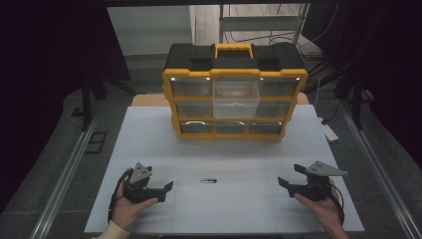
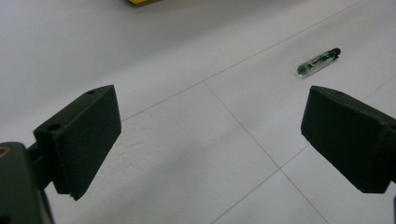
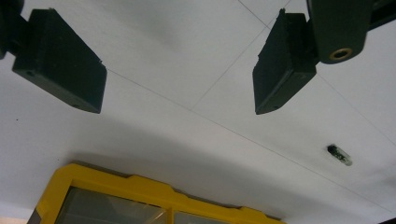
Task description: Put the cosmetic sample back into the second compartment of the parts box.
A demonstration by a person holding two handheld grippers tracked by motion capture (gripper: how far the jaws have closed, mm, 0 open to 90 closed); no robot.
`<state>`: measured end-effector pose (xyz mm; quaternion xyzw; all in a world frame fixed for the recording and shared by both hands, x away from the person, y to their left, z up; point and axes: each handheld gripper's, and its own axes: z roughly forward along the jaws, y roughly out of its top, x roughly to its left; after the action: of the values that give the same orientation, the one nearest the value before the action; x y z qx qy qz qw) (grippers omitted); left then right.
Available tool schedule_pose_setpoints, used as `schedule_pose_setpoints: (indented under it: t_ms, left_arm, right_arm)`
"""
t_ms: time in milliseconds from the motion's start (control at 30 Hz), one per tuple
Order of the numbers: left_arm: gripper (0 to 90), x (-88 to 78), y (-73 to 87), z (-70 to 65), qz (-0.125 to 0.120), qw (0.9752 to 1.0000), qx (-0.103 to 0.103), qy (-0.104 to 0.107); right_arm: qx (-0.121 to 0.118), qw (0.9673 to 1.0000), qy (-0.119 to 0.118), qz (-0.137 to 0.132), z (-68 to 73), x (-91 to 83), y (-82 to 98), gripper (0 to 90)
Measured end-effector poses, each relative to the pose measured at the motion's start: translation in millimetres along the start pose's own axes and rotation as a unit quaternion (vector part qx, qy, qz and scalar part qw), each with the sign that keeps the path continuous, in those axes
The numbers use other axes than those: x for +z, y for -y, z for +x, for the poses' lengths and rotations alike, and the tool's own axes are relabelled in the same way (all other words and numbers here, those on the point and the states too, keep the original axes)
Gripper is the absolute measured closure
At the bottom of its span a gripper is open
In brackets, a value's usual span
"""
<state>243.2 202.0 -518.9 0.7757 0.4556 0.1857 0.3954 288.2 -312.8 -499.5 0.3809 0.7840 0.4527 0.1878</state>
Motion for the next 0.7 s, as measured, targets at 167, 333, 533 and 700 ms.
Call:
schedule_pose_setpoints:
  t_ms: [167,333,533,700]
  left_arm:
    - [5.7,1.6,-1.5,1.6,0.0,1.0,-0.008,0.002]
    - [5.7,2.8,1.3,0.9,0.007,1.0,-0.004,0.002]
    - [5.7,1.3,3.8,-0.4,0.009,1.0,-0.002,0.001]
    - [6.0,-1.5,5.3,3.0,0.005,1.0,-0.007,0.004]
  right_arm:
    - [-0.001,1.0,0.0,0.002,-0.7,0.5,1.1,18.4]
    - [0.001,1.0,0.0,0.003,-3.0,2.9,-0.1,18.4]
    - [-0.004,1.0,-0.003,0.004,1.3,5.1,-3.1,19.2]
    - [-0.005,1.0,-0.001,0.008,2.1,6.1,-4.2,19.0]
